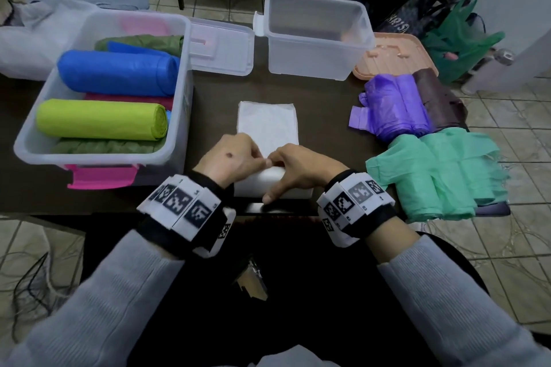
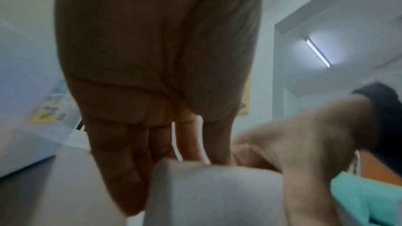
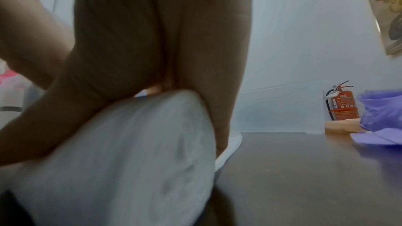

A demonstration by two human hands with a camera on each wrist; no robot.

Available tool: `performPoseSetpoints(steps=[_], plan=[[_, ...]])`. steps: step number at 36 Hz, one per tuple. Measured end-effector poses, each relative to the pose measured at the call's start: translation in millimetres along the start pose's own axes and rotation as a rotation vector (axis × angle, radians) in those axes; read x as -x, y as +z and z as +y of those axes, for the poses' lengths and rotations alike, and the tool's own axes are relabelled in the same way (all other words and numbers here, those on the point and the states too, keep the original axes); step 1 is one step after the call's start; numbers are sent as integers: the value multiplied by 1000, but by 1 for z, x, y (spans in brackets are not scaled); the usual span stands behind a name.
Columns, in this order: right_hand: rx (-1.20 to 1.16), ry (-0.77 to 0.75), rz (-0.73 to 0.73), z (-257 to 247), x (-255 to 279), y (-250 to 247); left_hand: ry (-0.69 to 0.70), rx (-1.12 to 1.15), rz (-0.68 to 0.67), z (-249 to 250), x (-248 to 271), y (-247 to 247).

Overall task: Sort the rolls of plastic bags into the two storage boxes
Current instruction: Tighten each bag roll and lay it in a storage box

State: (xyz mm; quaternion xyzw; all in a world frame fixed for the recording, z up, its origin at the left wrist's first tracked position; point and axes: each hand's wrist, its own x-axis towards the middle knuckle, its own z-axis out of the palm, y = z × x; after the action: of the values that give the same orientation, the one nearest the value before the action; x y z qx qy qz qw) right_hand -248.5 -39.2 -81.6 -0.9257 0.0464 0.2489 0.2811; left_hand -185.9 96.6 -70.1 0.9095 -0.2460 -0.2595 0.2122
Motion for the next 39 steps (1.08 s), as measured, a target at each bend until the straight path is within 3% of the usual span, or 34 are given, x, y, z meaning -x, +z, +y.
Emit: performPoseSetpoints(steps=[4,7,13,18,23,32,39], plan=[[-21,19,-29,-1,0,-3,-12,56,17,-5,6,6],[-71,1,39,0,3,-1,-35,64,43,-3,2,12],[264,-40,291,0,13,9,-44,20,64,-4,-9,21],[342,-32,352,-7,22,17,-19,-92,106,-1,-12,24],[448,-30,392,-17,31,29,1,-21,133,-3,-14,21],[499,-16,378,-24,36,37,3,55,196,-2,-12,16],[442,82,185,-26,17,13,83,-51,215,5,-4,11]])
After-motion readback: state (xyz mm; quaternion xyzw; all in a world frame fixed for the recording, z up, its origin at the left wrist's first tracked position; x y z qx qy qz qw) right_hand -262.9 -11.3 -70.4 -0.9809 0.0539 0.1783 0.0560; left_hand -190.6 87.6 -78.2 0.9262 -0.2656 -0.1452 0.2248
